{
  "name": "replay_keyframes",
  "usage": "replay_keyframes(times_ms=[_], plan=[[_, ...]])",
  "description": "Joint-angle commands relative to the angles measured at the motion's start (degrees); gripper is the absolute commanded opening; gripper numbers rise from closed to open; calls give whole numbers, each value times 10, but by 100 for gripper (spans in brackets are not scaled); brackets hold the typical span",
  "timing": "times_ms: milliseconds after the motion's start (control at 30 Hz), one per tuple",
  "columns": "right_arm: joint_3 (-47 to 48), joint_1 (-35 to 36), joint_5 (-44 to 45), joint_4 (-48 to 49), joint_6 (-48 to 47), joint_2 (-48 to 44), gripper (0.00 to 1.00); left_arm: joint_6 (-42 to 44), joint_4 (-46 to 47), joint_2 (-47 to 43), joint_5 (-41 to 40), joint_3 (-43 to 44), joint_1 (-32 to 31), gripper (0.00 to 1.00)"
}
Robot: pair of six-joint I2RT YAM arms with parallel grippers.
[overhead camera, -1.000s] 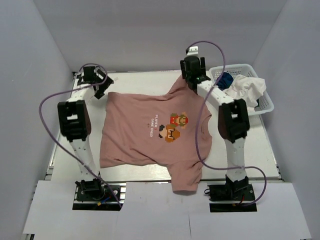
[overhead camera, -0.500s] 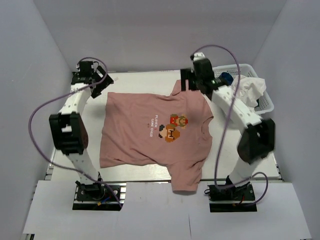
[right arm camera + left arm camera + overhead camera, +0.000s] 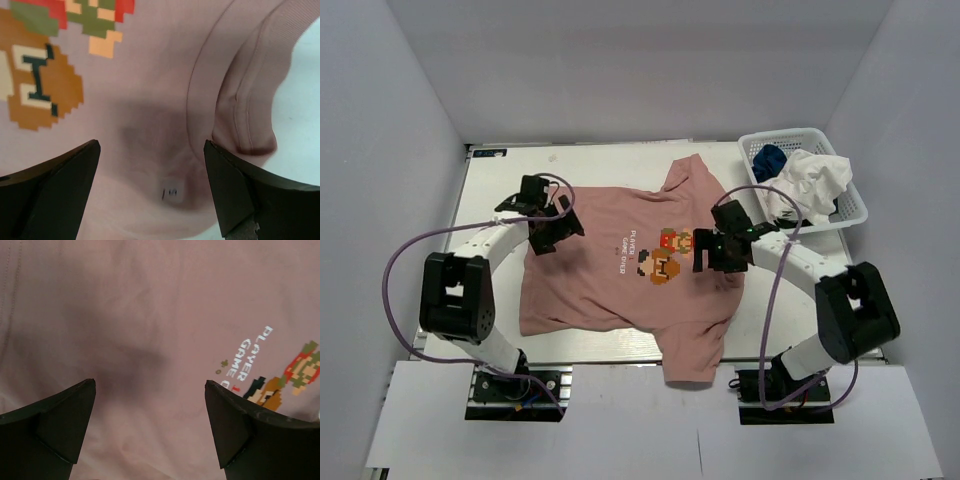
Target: Fold and stack the t-shirts
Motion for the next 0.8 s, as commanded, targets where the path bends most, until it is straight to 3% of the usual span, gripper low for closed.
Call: replay_keyframes(times_ms=[0,200,433,567,767], plan=[[8,-3,13,53,12,47,90,6,13,18,-18,5,-9,100],[100,-18,113,20,25,166,90,-14,-19,135,-80,77,-9,100],[189,-45,125,16,12,269,90,-32,-72,297,-93,233,2,100],[301,-67,124,6,-3,330,90,-27,-130,403,-107,362,7,100],[483,-90,114,-43,-48,434,90,-16,-136,457,-85,487,7,100]])
